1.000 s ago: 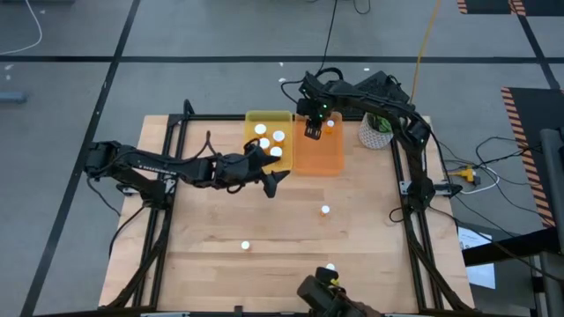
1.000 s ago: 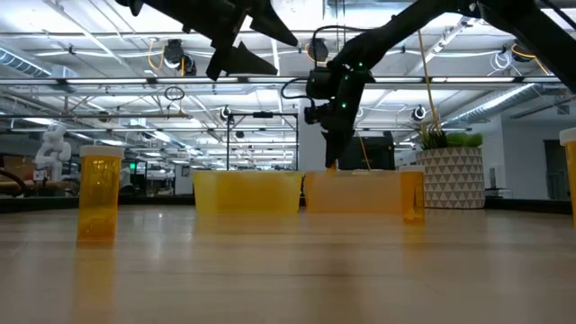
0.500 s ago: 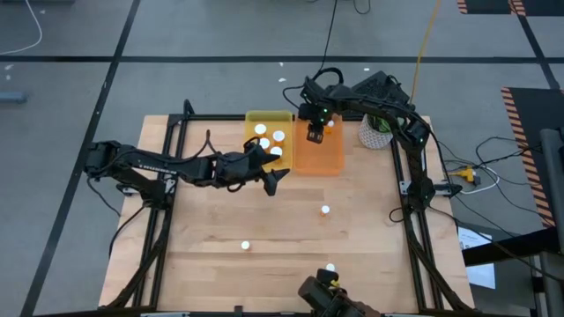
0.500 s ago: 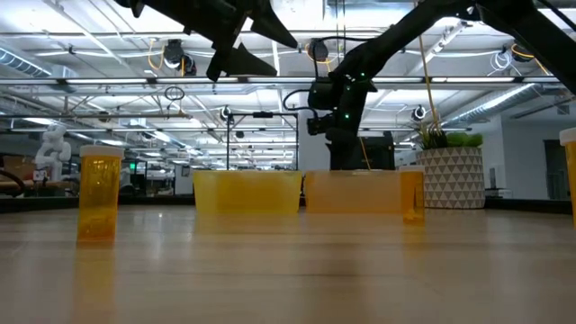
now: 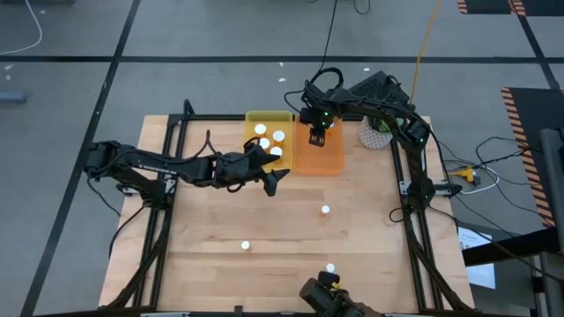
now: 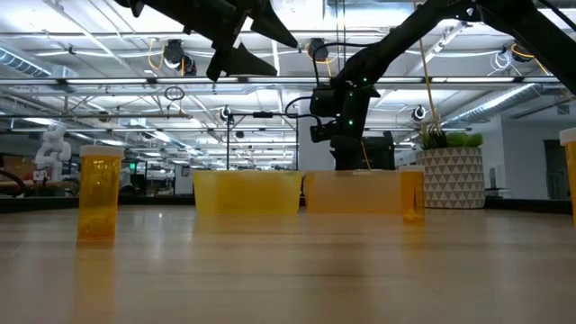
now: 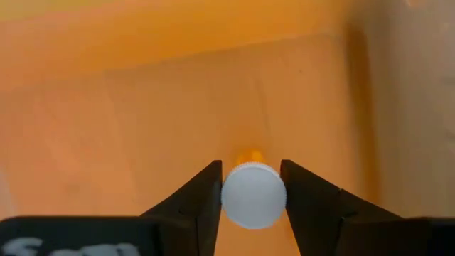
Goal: Pick and place medicine bottles into bin by pill shape (circle, oval)
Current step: Put the small orange tablet bottle into the orange bin
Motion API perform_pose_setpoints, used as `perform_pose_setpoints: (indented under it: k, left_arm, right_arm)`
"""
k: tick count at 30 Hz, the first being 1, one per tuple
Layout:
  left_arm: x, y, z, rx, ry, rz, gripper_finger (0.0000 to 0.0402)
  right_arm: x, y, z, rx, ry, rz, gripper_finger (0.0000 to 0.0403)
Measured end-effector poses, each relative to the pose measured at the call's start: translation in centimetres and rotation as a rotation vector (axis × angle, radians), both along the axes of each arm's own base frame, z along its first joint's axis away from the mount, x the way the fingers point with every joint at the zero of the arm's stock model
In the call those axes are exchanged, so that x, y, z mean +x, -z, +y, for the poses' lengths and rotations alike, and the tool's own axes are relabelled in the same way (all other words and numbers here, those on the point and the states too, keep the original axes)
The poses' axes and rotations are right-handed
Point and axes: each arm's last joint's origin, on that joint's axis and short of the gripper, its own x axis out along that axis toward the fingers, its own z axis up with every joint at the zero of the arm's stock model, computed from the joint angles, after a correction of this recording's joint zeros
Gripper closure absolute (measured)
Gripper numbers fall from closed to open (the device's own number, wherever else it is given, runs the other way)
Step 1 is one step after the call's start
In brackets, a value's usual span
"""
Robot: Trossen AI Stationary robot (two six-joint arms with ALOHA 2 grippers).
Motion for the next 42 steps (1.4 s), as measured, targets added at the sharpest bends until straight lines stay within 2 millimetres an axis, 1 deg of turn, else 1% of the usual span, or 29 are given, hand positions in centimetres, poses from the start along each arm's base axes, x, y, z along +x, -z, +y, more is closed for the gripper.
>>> perform_pose_setpoints:
  k: [7, 11, 14, 17, 21, 23, 26, 30, 33, 37, 40, 42]
  left_arm:
    - [0.0, 0.0, 0.0, 0.0, 0.0, 0.0, 0.0092]
    - [0.0, 0.0, 0.0, 0.0, 0.0, 0.0, 0.0092]
    - [0.0, 0.0, 0.0, 0.0, 0.0, 0.0, 0.0092]
    - [0.0, 0.0, 0.0, 0.0, 0.001, 0.001, 0.0092]
    - [0.0, 0.0, 0.0, -0.003, 0.005, 0.001, 0.0092]
    - [0.0, 0.0, 0.0, -0.008, 0.008, -0.001, 0.0092]
    - [0.0, 0.0, -0.1, -0.023, 0.012, -0.005, 0.0092]
    - [0.0, 0.0, -0.2, -0.034, 0.043, -0.005, 0.0092]
    - [0.1, 0.1, -0.2, -0.04, 0.06, -0.003, 0.0092]
    - [0.1, 0.1, -0.6, -0.051, 0.095, -0.003, 0.0092]
    - [0.1, 0.1, -1.2, -0.055, 0.121, -0.002, 0.0092]
    - [0.1, 0.1, -1.7, -0.055, 0.137, -0.001, 0.0092]
  right_arm:
    - [0.0, 0.1, 0.0, 0.002, 0.018, -0.001, 0.0218]
    - [-0.2, -0.4, 0.1, 0.004, 0.04, -0.007, 0.0185]
    - [-0.6, -1.4, 0.5, 0.009, 0.054, -0.006, 0.0164]
    - [-1.1, -2.9, 1.0, 0.011, 0.082, -0.017, 0.0148]
    - [-1.9, -5.8, 2.4, 0.011, 0.133, -0.05, 0.0137]
    - [-2.4, -7.5, 3.5, 0.011, 0.149, -0.068, 0.0135]
    - [-3.1, -10.3, 5.9, 0.016, 0.171, -0.103, 0.0135]
    - [-4.1, -13.7, 9.8, 0.039, 0.206, -0.153, 0.0135]
    - [-4.6, -15.7, 12.9, 0.064, 0.223, -0.198, 0.0135]
    - [-5.0, -17.1, 16.8, 0.108, 0.214, -0.224, 0.0136]
    - [-5.0, -17.6, 19.6, 0.143, 0.185, -0.218, 0.0136]
    - [-4.8, -17.5, 21.5, 0.166, 0.157, -0.199, 0.0136]
